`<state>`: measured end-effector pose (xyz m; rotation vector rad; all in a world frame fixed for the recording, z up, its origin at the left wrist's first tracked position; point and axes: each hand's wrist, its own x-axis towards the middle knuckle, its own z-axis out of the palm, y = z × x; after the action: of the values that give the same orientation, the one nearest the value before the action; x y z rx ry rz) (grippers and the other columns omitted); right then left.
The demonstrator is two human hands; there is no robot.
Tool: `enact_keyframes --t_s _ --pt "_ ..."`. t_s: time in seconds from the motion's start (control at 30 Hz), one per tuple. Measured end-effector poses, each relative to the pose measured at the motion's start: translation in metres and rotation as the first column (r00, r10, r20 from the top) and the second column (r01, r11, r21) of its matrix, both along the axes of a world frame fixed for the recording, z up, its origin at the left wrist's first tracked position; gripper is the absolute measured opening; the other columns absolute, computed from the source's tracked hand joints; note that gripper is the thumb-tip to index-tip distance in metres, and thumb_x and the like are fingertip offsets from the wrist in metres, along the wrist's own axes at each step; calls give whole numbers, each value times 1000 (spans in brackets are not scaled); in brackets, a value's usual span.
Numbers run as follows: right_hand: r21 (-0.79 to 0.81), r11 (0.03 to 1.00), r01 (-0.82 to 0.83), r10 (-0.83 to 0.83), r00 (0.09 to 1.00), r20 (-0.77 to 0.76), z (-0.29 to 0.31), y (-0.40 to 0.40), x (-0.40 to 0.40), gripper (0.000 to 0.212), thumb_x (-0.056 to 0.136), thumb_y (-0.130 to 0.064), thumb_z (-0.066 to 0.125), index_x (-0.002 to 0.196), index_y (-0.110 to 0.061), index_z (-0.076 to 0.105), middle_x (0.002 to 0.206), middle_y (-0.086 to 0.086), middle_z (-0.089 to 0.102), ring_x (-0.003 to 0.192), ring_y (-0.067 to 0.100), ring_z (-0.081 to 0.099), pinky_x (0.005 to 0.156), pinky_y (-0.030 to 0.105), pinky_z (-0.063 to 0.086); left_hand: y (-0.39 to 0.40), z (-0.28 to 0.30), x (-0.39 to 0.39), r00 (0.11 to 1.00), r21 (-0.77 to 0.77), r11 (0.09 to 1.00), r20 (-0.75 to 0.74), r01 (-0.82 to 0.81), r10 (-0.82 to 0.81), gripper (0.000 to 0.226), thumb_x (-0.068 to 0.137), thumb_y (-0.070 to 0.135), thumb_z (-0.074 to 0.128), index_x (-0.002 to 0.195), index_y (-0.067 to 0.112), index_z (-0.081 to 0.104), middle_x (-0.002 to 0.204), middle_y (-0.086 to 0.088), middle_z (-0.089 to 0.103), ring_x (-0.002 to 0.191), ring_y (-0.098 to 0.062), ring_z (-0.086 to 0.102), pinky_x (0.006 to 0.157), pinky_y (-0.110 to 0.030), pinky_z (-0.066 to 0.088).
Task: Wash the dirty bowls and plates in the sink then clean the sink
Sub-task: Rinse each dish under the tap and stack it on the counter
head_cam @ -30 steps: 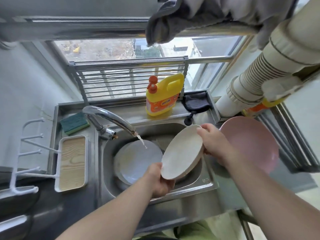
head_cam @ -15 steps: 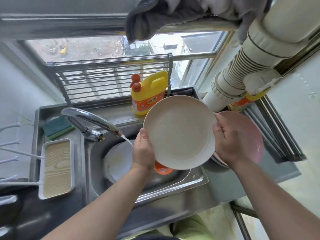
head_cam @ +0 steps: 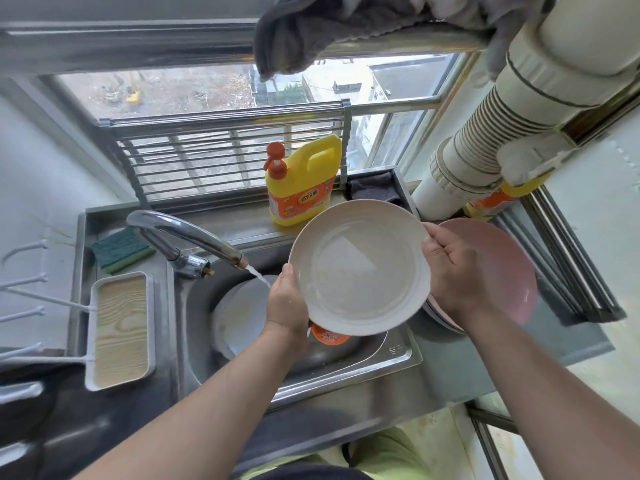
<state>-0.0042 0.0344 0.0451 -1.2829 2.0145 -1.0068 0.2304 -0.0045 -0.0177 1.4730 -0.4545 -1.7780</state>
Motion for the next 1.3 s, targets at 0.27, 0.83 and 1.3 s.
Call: enact_keyframes --t_s 0.27,0.83,1.3 --pt "32 999 -17 13 993 115 -12 -14 -1 34 97 -46 48 122 -47 71 112 -17 76 113 15 69 101 53 54 4 10 1 999 72 997 32 -37 35 39 111 43 40 112 20 71 102 -8 79 105 -36 72 93 -54 56" --pt "434 873 -223 187 974 126 -3 -43 -58 28 91 -29 47 98 -15 70 73 9 67 58 21 59 47 32 46 42 -22 -68 997 399 916 74 -31 2 24 102 15 54 115 6 72 97 -13 78 80 -31 75 59 -36 64" --pt "557 814 167 95 907 -411 -49 60 -225 54 111 -29 29 162 -26 12 117 22 65 100 39 64 74 40 41 11 -10 -251 95 174 587 913 790 -397 46 109 22 28 155 23 26 120 -15 68 111 -42 64 91 -48 50"
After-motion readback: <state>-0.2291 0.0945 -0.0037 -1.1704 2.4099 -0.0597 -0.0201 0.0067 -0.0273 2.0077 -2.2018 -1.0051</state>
